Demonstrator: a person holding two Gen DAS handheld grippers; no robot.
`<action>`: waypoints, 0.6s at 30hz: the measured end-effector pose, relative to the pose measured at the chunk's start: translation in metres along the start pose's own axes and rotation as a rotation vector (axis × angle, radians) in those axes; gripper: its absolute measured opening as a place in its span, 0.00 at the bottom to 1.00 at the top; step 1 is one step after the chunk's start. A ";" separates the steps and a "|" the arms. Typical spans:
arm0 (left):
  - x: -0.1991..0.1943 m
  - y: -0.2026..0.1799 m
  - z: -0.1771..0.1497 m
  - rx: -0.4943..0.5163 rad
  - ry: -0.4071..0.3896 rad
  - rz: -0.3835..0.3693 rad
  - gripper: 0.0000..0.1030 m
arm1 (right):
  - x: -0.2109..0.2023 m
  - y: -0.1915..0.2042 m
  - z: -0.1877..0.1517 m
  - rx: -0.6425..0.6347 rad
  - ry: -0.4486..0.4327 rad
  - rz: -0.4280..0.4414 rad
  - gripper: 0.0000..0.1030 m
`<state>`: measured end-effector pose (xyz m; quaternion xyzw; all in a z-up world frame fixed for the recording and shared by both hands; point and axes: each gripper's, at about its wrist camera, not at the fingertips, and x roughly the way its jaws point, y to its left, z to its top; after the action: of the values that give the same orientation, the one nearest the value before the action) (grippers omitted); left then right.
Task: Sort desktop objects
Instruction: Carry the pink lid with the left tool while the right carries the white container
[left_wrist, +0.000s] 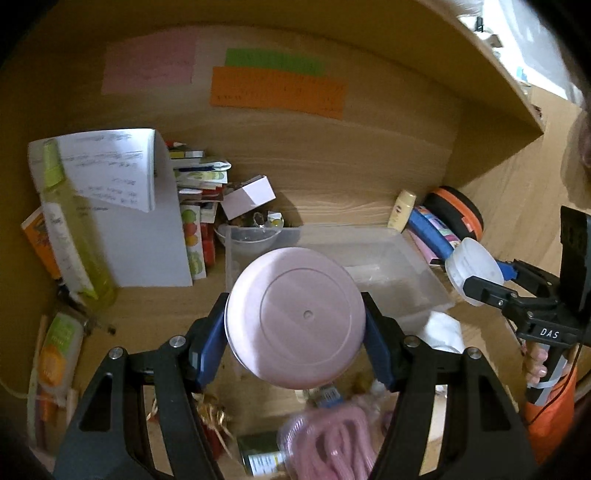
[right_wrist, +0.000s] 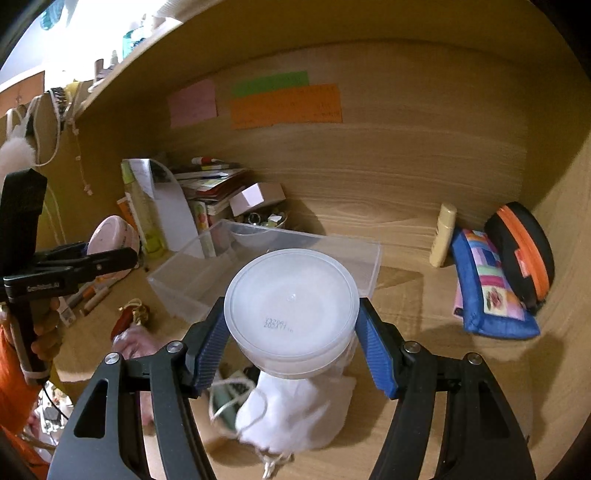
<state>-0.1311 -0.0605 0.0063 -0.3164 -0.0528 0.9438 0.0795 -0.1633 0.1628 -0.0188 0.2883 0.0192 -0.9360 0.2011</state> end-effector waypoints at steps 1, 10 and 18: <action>0.005 0.001 0.003 0.002 0.008 -0.004 0.64 | 0.006 -0.002 0.003 -0.001 0.008 0.003 0.61; 0.061 0.000 0.020 0.038 0.134 -0.044 0.64 | 0.053 -0.010 0.013 -0.032 0.108 0.003 0.61; 0.110 0.000 0.023 0.043 0.264 -0.071 0.64 | 0.093 -0.010 0.016 -0.083 0.215 -0.010 0.61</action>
<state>-0.2319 -0.0416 -0.0403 -0.4342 -0.0330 0.8913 0.1261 -0.2452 0.1358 -0.0573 0.3784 0.0809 -0.8991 0.2047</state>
